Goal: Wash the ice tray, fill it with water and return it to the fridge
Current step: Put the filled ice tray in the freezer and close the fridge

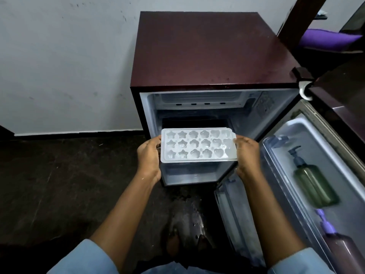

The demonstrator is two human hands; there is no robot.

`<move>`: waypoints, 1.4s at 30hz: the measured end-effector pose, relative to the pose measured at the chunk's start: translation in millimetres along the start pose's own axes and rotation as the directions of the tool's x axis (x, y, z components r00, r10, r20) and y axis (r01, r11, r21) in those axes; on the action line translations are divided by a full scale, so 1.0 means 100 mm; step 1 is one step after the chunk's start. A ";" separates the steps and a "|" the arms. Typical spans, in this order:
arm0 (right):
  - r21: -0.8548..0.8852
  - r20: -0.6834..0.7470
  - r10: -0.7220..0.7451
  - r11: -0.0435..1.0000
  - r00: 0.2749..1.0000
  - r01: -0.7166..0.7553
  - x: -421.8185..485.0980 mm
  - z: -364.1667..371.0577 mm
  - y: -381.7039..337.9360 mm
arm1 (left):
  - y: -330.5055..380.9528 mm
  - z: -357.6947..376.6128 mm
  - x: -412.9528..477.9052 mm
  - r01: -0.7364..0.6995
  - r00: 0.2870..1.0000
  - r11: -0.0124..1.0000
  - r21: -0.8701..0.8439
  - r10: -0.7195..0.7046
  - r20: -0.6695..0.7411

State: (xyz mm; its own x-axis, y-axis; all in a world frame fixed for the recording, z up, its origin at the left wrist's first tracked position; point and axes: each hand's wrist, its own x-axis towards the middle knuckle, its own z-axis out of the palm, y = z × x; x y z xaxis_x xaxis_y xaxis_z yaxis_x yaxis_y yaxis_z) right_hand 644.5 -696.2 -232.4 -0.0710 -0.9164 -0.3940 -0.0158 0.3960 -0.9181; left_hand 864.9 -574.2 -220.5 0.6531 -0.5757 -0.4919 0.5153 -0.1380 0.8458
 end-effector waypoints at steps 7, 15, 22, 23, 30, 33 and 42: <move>0.013 0.049 -0.069 0.998 0.996 0.068 0.49 0.14 -0.16 | -0.03 0.21 0.44 -0.043 0.999 0.998 -0.047 0.043 0.000; 0.087 0.065 -0.254 0.965 0.965 0.249 1.23 0.32 -0.10 | -0.16 0.60 0.83 -0.265 0.961 0.951 -0.161 0.275 0.044; 0.207 0.097 -0.339 0.927 0.936 0.314 1.76 0.46 -0.17 | -0.20 0.88 1.23 -0.364 0.919 0.910 -0.200 0.386 0.083; 0.208 0.097 -0.347 0.924 0.933 0.322 1.83 0.49 -0.18 | -0.20 0.93 1.28 -0.366 0.915 0.908 -0.205 0.392 0.100; 0.112 0.061 -0.337 0.938 0.939 0.329 2.11 0.68 -0.26 | -0.14 1.08 1.69 -0.373 0.915 0.920 -0.122 0.387 0.114; 0.036 0.074 -0.363 0.932 0.929 0.361 2.18 0.74 -0.27 | -0.13 1.15 1.79 -0.408 0.909 0.911 -0.059 0.411 0.074; -0.046 0.105 -0.390 0.917 0.915 0.396 2.32 0.75 -0.32 | -0.12 1.18 1.97 -0.480 0.877 0.870 0.116 0.473 0.085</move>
State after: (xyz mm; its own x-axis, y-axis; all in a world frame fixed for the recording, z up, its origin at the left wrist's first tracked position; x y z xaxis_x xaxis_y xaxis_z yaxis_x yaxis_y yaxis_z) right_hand 703.6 -925.7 -298.0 0.0457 -0.9989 -0.0066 -0.0882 0.0025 -0.9961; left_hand 921.7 -781.2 -302.9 0.7693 -0.6388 -0.0142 0.0706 0.0629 0.9955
